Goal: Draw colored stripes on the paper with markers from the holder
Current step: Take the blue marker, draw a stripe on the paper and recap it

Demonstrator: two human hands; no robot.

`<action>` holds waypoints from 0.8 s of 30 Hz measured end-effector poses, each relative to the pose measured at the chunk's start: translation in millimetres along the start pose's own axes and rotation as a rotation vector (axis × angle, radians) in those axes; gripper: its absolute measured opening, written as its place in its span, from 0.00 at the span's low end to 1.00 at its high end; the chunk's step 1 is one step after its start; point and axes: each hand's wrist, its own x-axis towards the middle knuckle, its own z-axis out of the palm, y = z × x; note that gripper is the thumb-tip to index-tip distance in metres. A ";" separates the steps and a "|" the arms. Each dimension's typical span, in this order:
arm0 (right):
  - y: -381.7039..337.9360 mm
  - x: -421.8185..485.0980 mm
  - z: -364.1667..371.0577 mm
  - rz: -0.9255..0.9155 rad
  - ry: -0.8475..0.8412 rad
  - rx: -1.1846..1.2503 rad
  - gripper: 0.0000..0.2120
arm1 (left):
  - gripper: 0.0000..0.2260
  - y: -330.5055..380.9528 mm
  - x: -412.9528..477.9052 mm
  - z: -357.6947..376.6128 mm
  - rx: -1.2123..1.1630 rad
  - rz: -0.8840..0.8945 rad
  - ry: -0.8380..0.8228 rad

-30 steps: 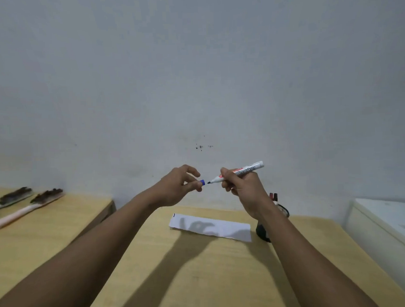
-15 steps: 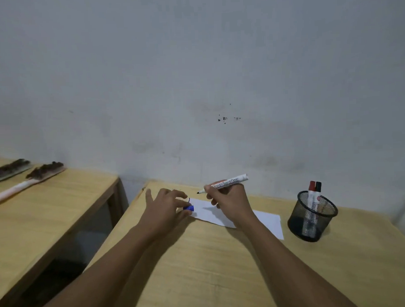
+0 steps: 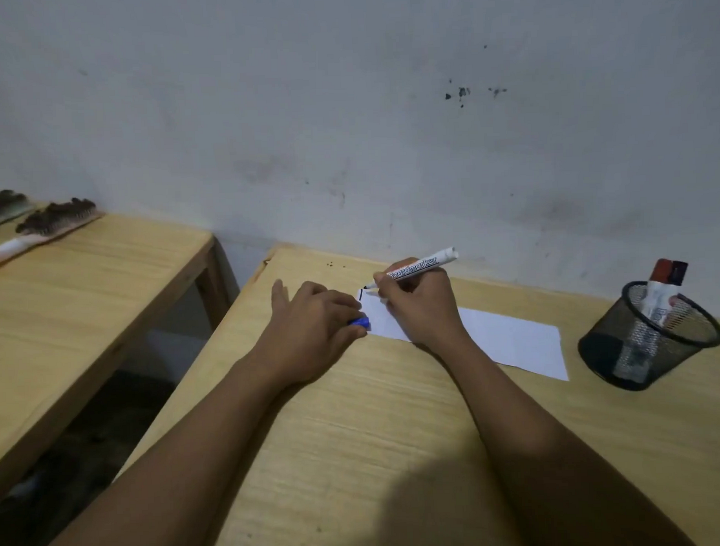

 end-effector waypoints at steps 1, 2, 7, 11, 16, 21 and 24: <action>0.7 1.2 -0.4 0.000 0.002 0.000 0.06 | 0.15 -1.8 2.3 0.0 0.004 -0.006 -0.013; 1.1 2.5 -0.9 0.003 0.002 0.000 0.07 | 0.16 -3.2 4.5 -0.2 0.009 -0.012 -0.028; 6.2 6.1 1.7 -0.013 -0.009 -0.029 0.10 | 0.17 -5.7 8.3 0.8 0.002 -0.017 -0.089; 7.8 6.4 1.8 -0.017 -0.016 -0.047 0.11 | 0.18 -3.1 6.5 -2.0 -0.012 -0.014 -0.149; 9.2 7.1 2.8 0.009 -0.023 -0.053 0.10 | 0.18 -3.6 5.0 -4.3 -0.025 -0.030 -0.227; 7.4 7.4 3.9 0.015 -0.022 -0.058 0.08 | 0.18 -3.9 4.2 -5.8 0.007 -0.018 -0.275; 7.0 7.2 4.9 0.022 -0.016 -0.078 0.07 | 0.18 -4.0 3.9 -7.1 0.014 -0.006 -0.284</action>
